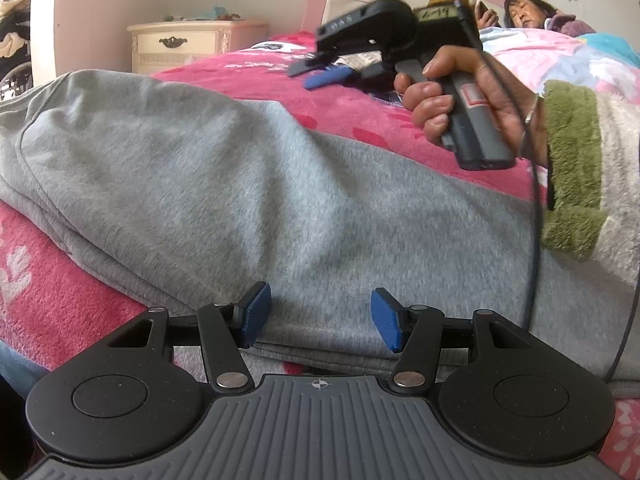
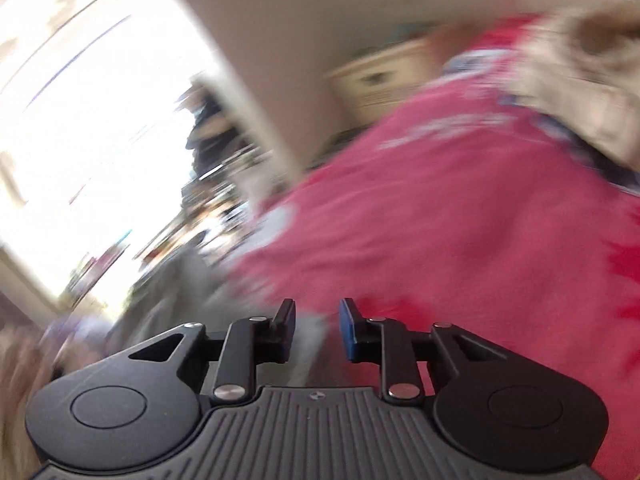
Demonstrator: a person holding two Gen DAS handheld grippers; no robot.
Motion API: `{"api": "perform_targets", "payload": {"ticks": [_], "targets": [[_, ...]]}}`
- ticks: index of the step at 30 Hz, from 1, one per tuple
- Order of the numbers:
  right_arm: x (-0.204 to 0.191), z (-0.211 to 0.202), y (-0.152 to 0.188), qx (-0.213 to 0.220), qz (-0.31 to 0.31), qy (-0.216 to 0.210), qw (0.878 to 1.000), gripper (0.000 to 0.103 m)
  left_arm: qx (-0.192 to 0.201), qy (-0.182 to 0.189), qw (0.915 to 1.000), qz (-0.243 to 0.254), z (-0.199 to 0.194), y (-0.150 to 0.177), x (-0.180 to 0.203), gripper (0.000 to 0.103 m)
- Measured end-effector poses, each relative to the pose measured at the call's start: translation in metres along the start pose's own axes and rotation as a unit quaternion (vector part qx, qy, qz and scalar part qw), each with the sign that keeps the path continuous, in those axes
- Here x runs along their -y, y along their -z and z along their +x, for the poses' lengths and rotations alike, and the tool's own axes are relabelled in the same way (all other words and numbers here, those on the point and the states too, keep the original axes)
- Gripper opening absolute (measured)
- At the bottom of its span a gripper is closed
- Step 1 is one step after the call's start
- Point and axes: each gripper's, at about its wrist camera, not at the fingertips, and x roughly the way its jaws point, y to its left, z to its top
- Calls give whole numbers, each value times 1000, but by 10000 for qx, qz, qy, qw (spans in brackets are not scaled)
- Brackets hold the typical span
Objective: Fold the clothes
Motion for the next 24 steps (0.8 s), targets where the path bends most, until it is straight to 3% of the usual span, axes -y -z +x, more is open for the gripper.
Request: {"api": "perform_targets", "payload": {"ticks": [2, 5, 9, 12, 15, 19, 21, 22, 24], "targets": [[-11, 19, 7, -459, -347, 27, 9983, 23, -15, -9, 10000, -1, 0, 0, 0, 56], [-9, 46, 14, -768, -519, 663, 9935, 3, -21, -29, 10000, 7, 0, -1, 1, 56], [-2, 8, -8, -94, 49, 622, 9980, 14, -25, -41, 10000, -16, -1, -1, 1, 56], [-4, -37, -18, 148, -21, 653, 9978, 14, -39, -80, 10000, -41, -2, -2, 2, 56], [-9, -59, -13, -102, -182, 631, 9978, 14, -65, -159, 9998, -70, -1, -2, 4, 56], [-19, -34, 13, -732, -543, 725, 9932, 12, -131, -305, 9994, -27, -2, -4, 7, 56], [-13, -12, 30, -972, -872, 1496, 9801, 10, -147, -387, 9991, 35, -4, -3, 9, 56], [-7, -8, 35, -981, -917, 1827, 9740, 0, -139, -430, 9990, 64, -5, -1, 10, 56], [9, -17, 35, -706, -495, 2045, 9751, 0, -117, -486, 9987, 66, -8, 0, 10, 56]]}}
